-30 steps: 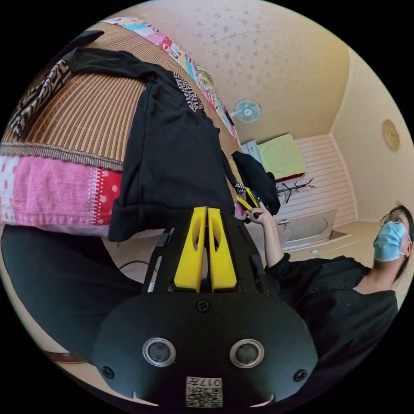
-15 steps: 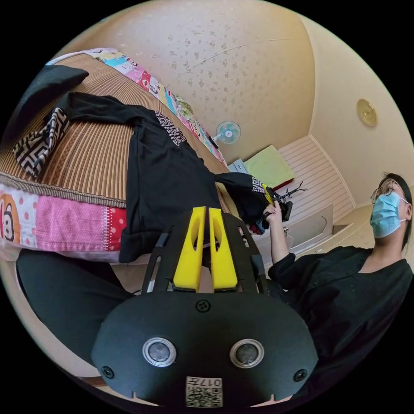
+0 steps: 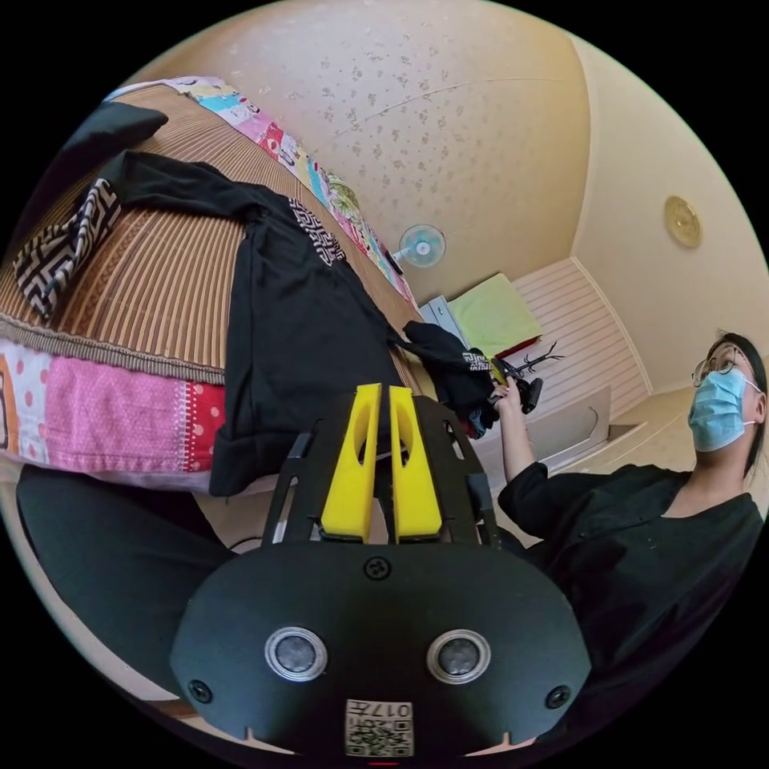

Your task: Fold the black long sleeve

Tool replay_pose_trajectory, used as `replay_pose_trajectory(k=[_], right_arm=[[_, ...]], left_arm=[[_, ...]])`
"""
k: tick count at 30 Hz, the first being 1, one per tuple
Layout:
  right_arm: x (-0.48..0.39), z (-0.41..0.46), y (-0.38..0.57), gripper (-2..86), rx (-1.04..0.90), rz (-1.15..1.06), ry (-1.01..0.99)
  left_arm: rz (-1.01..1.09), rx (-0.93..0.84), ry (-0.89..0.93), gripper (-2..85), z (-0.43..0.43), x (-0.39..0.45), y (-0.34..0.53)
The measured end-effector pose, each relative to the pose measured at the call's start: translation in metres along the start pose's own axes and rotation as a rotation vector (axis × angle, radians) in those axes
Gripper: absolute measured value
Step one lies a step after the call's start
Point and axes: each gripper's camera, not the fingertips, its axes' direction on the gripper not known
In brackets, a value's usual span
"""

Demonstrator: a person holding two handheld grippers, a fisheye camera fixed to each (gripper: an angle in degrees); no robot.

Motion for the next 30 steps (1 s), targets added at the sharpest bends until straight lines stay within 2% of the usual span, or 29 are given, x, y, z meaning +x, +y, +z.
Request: replay_pose_trajectory(k=[5, 7, 9, 11, 14, 19, 23, 26, 30], right_arm=[[-0.019, 0.007, -0.039, 3.0, -0.08, -0.045, 0.101], [-0.008, 0.01, -0.027, 3.0, -0.049, -0.012, 0.134], [0.02, 0.03, -0.012, 2.9, -0.1, 0.101, 0.199], [0.038, 0.042, -0.003, 3.0, -0.134, 0.188, 0.183], [0.031, 0.041, -0.004, 3.0, -0.053, 0.255, 0.098], [-0.06, 0.083, -0.053, 3.1, -0.013, 0.141, 0.021], [-0.203, 0.173, -0.093, 3.2, -0.056, -0.167, -0.09], [-0.308, 0.255, -0.079, 3.3, -0.131, -0.341, -0.113], [-0.414, 0.371, 0.005, 3.7, -0.28, -0.506, -0.181]], left_arm=[[0.005, 0.013, -0.041, 2.6, -0.01, 0.002, 0.009], [0.01, 0.007, -0.065, 2.8, -0.011, 0.001, 0.013], [0.012, -0.01, -0.09, 3.0, -0.009, 0.0, 0.015], [0.002, -0.026, -0.097, 3.2, -0.005, -0.005, 0.014], [-0.003, -0.011, -0.071, 3.5, -0.006, -0.007, 0.01], [0.003, 0.022, -0.102, 3.7, -0.013, -0.002, 0.003], [-0.004, 0.034, -0.14, 3.7, -0.021, 0.004, 0.006], [-0.007, 0.023, -0.225, 3.8, -0.026, 0.009, 0.012], [-0.03, 0.026, -0.329, 3.9, -0.034, 0.012, 0.014]])
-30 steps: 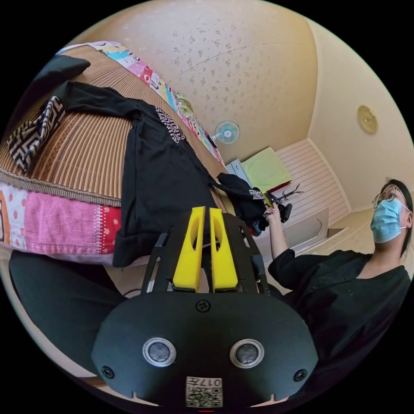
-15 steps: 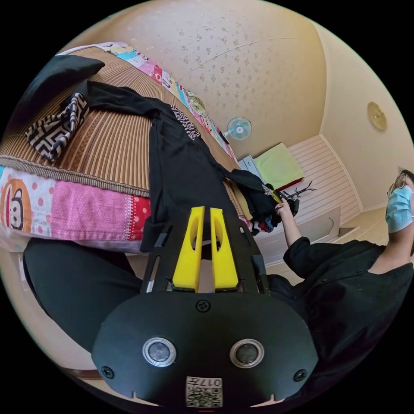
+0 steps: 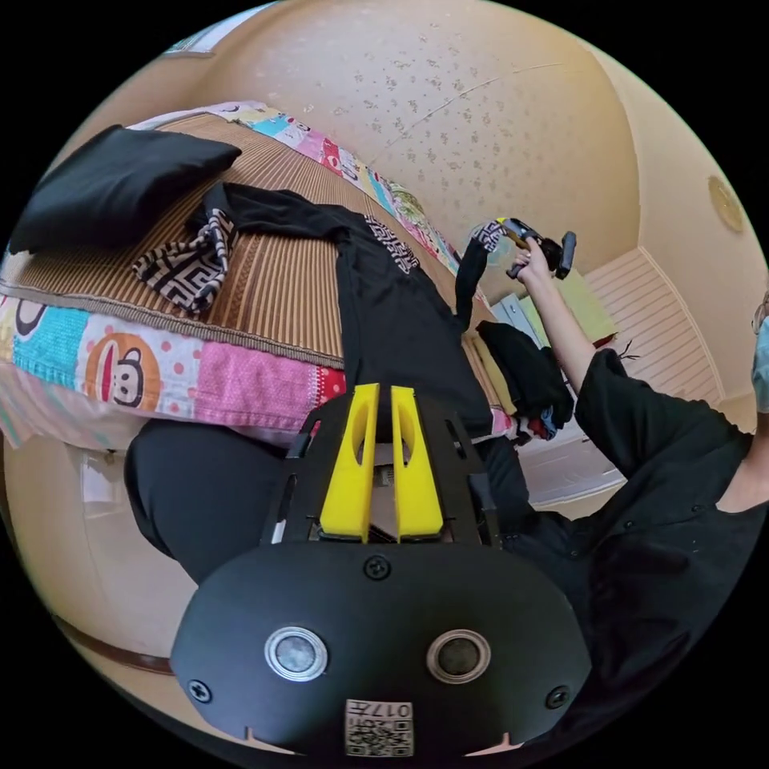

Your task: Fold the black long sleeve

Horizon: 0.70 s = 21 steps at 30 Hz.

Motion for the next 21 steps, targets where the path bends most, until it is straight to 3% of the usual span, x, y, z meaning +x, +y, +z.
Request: replay_pose_trajectory(k=[3, 6, 11, 15, 18, 21], right_arm=[[-0.046, 0.104, 0.041, 4.4, -0.198, -0.042, -0.029], [-0.066, 0.172, 0.089, 6.5, -0.416, -0.057, -0.091], [-0.058, 0.128, 0.126, 8.5, -0.355, -0.099, -0.131], [-0.02, 0.066, 0.161, 9.0, -0.359, -0.126, -0.099], [0.014, 0.025, 0.185, 8.8, -0.401, -0.104, -0.112], [0.039, -0.014, 0.204, 9.0, -0.38, -0.073, -0.12]], left_arm=[[-0.02, 0.086, 0.001, 4.1, -0.014, -0.001, -0.01], [-0.023, 0.135, -0.113, 5.9, -0.028, -0.002, -0.03], [0.033, 0.116, -0.427, 7.6, -0.026, -0.019, -0.074], [0.036, -0.025, -0.5, 7.7, 0.005, -0.05, -0.098], [-0.04, -0.053, -0.369, 0.7, 0.006, -0.073, -0.109], [-0.124, 0.127, 0.036, -0.5, -0.036, -0.082, -0.114]])
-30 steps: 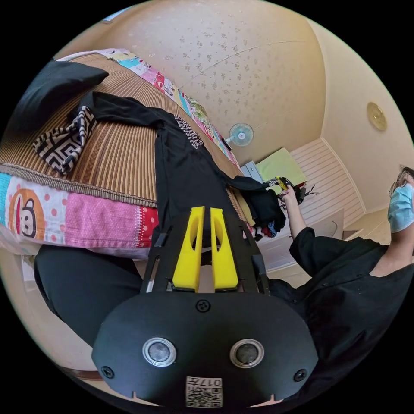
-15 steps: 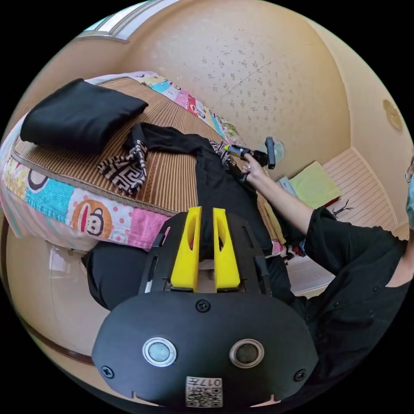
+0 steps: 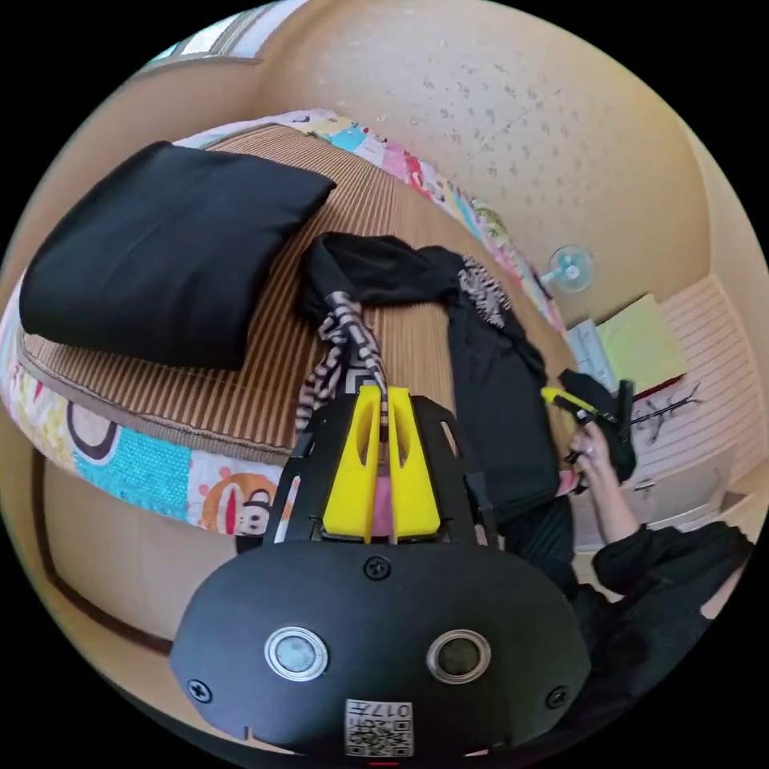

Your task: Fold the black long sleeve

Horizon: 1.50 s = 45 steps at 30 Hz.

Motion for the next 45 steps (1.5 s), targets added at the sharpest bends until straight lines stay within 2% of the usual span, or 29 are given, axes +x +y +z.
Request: replay_pose_trajectory(k=[2, 4, 5, 6, 8, 10, 13, 15, 17, 19, 22, 24, 26, 28, 31, 33, 37, 38, 40, 42, 45], right_arm=[[0.004, -0.014, 0.019, 9.3, 0.034, 0.015, -0.04], [0.004, -0.021, 0.035, 9.5, 0.071, 0.016, -0.08], [0.001, -0.021, 0.045, 9.7, 0.089, 0.006, -0.088], [-0.002, -0.017, 0.053, 9.8, 0.09, 0.002, -0.086], [-0.005, -0.009, 0.065, 10.1, 0.085, 0.009, -0.114], [-0.006, -0.007, 0.086, 10.8, 0.14, 0.004, -0.253], [-0.008, -0.008, 0.109, 11.8, 0.199, -0.076, -0.5], [-0.019, -0.009, 0.116, 12.5, 0.184, -0.153, -0.55], [-0.04, -0.012, 0.119, 13.3, 0.165, -0.242, -0.46], [-0.074, -0.01, 0.116, 14.1, 0.154, -0.344, -0.235], [-0.105, -0.002, 0.106, 13.7, 0.141, -0.449, -0.095], [-0.126, 0.003, 0.091, 10.3, 0.186, -0.482, -0.013], [-0.126, -0.002, 0.073, 5.9, 0.251, -0.46, -0.039], [-0.117, -0.013, 0.042, 4.2, 0.261, -0.453, -0.163], [-0.062, -0.06, -0.03, 3.5, 0.331, -0.326, -0.373], [-0.018, -0.084, -0.059, 3.4, 0.37, -0.221, -0.425], [0.097, -0.104, -0.077, 3.2, 0.414, 0.02, -0.297], [0.114, -0.1, -0.076, 3.2, 0.393, 0.065, -0.26], [0.194, -0.058, -0.064, 3.1, 0.218, 0.316, -0.144], [0.248, -0.014, -0.045, 3.0, 0.1, 0.454, -0.114], [0.296, 0.039, -0.014, 3.0, 0.02, 0.533, -0.198]], left_arm=[[-0.062, 0.161, 0.471, -0.8, -0.021, 0.002, -0.002], [-0.078, 0.206, 0.713, -0.9, -0.015, 0.013, -0.003], [-0.084, 0.19, 0.751, -0.9, -0.004, 0.024, -0.001], [-0.086, 0.174, 0.736, -0.9, 0.003, 0.03, 0.002], [-0.098, 0.091, 0.576, -0.9, 0.044, 0.051, 0.022], [-0.149, 0.05, 0.534, -0.9, 0.085, 0.054, 0.047], [-0.259, -0.033, 0.645, -0.9, 0.146, 0.043, 0.079], [-0.3, -0.06, 0.635, -0.9, 0.162, 0.04, 0.089], [-0.274, -0.096, 0.585, -0.9, 0.167, 0.045, 0.087], [-0.255, -0.099, 0.573, -0.9, 0.165, 0.047, 0.081], [-0.239, -0.073, 0.583, -0.7, 0.16, 0.048, 0.07], [-0.237, -0.083, 0.583, -0.4, 0.157, 0.047, 0.062], [-0.21, -0.068, 0.633, 0.8, 0.142, 0.043, 0.046], [-0.181, 0.003, 0.649, 3.3, 0.117, 0.036, 0.036], [-0.106, 0.108, 0.495, 5.0, 0.07, 0.03, 0.026], [-0.082, 0.112, 0.371, 5.1, 0.053, 0.026, 0.023], [-0.114, 0.082, 0.235, 5.1, 0.049, 0.005, 0.028], [-0.137, 0.076, 0.231, 5.1, 0.053, -0.003, 0.032], [-0.174, 0.063, 0.234, 5.1, 0.064, -0.014, 0.035], [-0.206, 0.048, 0.237, 5.1, 0.079, -0.022, 0.036], [-0.214, 0.008, 0.244, 5.2, 0.111, -0.021, 0.024]])
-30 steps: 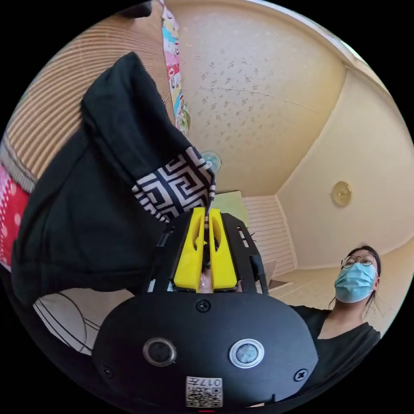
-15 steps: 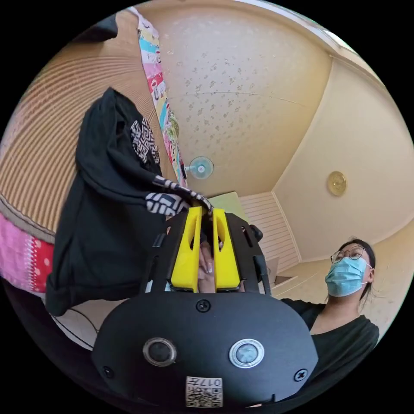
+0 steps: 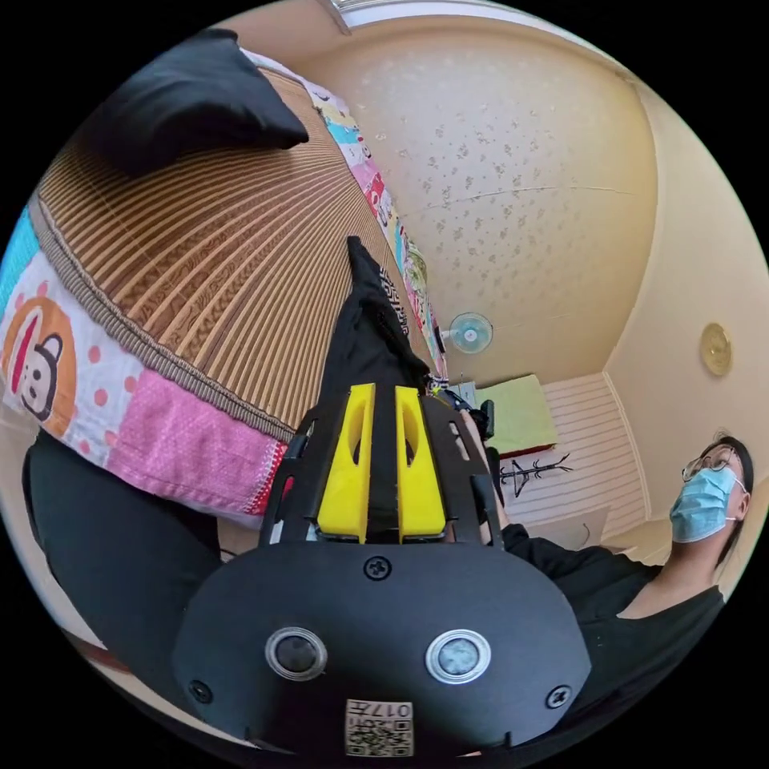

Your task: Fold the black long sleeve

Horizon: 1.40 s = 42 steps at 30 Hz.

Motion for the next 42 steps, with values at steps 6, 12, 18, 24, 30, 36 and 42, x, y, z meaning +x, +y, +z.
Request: replay_pose_trajectory(k=[6, 12, 18, 24, 30, 36, 42], right_arm=[[0.028, -0.013, 0.01, 5.2, 0.142, -0.031, -0.086], [0.056, -0.009, -0.012, 5.2, 0.122, 0.052, -0.16], [0.037, -0.038, -0.025, 3.2, 0.206, -0.1, -0.233], [0.076, -0.005, -0.052, 3.3, 0.094, 0.013, -0.126], [0.058, -0.025, -0.033, 6.3, 0.14, -0.046, -0.085], [0.008, -0.071, 0.071, 7.6, 0.086, -0.285, 0.046], [0.011, -0.077, 0.184, 7.5, -0.082, -0.31, 0.129]], left_arm=[[0.129, -0.089, -0.116, 6.9, 0.075, 0.033, -0.073], [0.222, -0.102, -0.371, 8.6, 0.164, 0.053, -0.157], [0.247, -0.227, -0.425, 3.5, 0.219, 0.052, -0.185], [0.249, -0.222, -0.361, 1.2, 0.202, 0.038, -0.193], [0.265, -0.225, -0.348, 4.6, 0.196, 0.042, -0.182], [0.327, -0.219, -0.267, 6.5, 0.135, 0.062, -0.114], [0.289, -0.332, -0.315, 8.4, 0.079, 0.067, -0.002]])
